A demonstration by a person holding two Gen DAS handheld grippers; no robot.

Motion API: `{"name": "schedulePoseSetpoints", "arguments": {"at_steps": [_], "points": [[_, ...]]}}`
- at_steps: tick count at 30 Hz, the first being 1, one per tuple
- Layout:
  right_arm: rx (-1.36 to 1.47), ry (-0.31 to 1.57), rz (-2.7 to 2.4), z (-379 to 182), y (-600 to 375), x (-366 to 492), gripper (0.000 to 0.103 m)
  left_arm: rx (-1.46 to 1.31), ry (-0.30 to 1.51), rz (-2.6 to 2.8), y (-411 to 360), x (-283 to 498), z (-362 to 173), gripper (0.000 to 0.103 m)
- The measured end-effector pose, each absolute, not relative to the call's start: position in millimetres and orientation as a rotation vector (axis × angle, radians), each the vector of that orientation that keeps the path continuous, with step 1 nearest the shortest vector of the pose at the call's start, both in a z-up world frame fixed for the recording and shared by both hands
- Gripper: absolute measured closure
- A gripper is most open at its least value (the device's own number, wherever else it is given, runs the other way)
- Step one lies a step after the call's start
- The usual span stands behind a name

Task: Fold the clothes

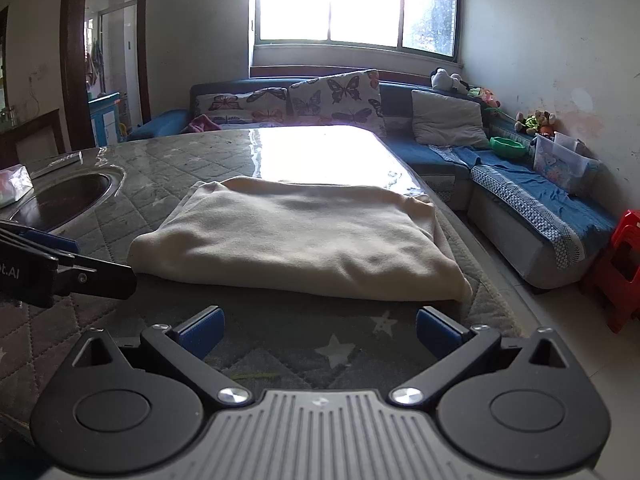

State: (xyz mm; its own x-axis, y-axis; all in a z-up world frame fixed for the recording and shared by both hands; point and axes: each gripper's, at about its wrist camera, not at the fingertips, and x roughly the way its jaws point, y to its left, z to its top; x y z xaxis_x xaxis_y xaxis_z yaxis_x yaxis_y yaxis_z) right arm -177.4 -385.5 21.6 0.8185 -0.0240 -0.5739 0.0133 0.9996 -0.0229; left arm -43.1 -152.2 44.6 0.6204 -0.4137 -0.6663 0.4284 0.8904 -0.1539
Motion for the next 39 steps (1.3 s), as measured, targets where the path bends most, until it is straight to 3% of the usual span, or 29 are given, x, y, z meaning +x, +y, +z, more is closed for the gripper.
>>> {"name": "schedulePoseSetpoints", "arguments": {"at_steps": [39], "points": [[0.034, 0.565, -0.06, 23.2, -380.6, -192.4, 0.0, 0.089, 0.718, -0.477, -156.2, -67.7, 49.6, 0.0]]}}
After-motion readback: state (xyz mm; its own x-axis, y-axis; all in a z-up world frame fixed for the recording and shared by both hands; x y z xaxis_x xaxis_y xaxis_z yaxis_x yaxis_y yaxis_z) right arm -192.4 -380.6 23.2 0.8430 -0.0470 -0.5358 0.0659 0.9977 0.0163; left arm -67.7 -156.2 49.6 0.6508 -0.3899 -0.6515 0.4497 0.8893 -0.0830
